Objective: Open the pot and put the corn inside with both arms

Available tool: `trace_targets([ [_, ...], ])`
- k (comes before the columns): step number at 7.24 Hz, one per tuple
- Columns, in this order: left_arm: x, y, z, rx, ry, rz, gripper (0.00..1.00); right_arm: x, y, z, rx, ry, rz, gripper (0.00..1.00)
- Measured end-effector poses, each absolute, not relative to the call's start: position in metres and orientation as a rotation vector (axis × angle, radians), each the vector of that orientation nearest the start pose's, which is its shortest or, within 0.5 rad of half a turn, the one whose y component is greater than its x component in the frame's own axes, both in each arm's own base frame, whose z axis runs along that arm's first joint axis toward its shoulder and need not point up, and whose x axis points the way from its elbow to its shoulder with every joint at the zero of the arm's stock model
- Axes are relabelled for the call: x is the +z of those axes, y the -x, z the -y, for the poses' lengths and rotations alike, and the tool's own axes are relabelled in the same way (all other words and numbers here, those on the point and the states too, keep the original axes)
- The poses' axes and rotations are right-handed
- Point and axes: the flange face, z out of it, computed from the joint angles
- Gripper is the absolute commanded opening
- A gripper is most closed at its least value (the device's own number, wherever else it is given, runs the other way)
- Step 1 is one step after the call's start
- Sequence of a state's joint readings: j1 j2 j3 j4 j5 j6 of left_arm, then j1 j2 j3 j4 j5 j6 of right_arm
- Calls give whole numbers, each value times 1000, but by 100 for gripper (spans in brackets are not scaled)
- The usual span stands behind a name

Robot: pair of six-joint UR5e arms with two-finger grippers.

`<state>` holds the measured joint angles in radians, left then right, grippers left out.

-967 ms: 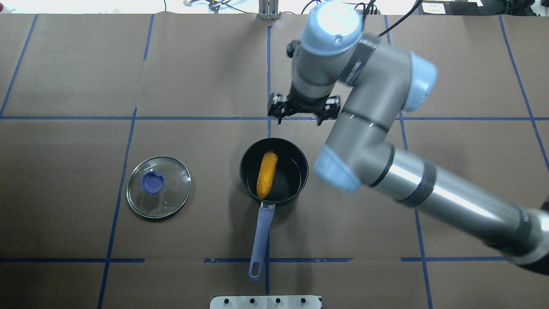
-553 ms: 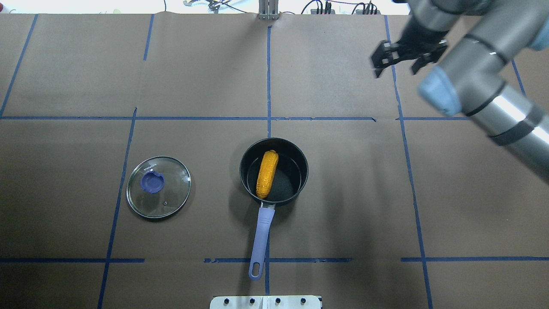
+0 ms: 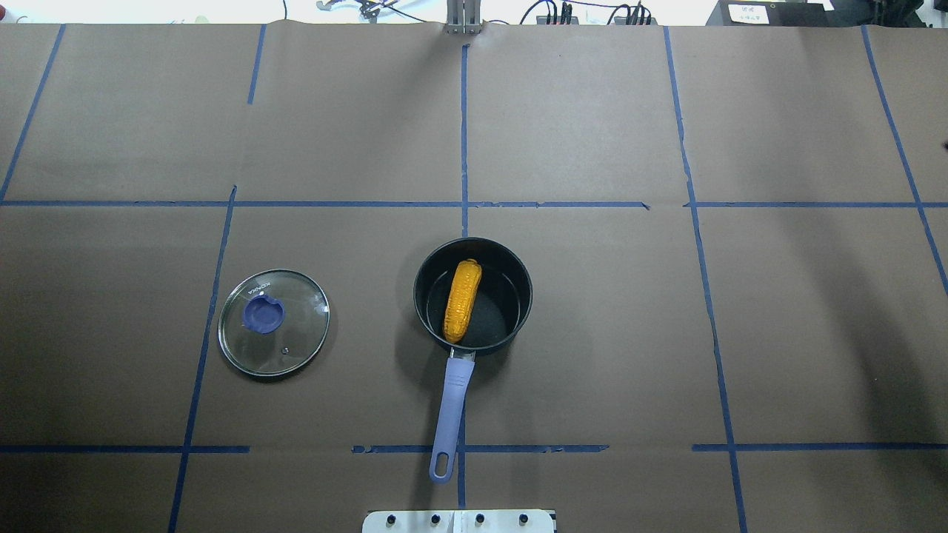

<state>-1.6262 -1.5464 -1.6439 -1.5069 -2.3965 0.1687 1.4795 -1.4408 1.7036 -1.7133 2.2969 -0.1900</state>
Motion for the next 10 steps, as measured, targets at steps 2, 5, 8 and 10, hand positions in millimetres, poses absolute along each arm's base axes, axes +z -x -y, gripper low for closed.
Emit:
trace_targets([
  [2,637,86,476,101,-80,-823,100,613,-87,478,-207,-105,758,100],
  [5,635,86,476,104,-81,-824,100,642,-101,445,-145,-64,773,100],
  [8,635,85,476,105,-82,-828,100,643,-100,443,-137,-58,775,100],
  [10,634,85,476,107,-84,-828,100,644,-100,443,-135,-55,776,100],
])
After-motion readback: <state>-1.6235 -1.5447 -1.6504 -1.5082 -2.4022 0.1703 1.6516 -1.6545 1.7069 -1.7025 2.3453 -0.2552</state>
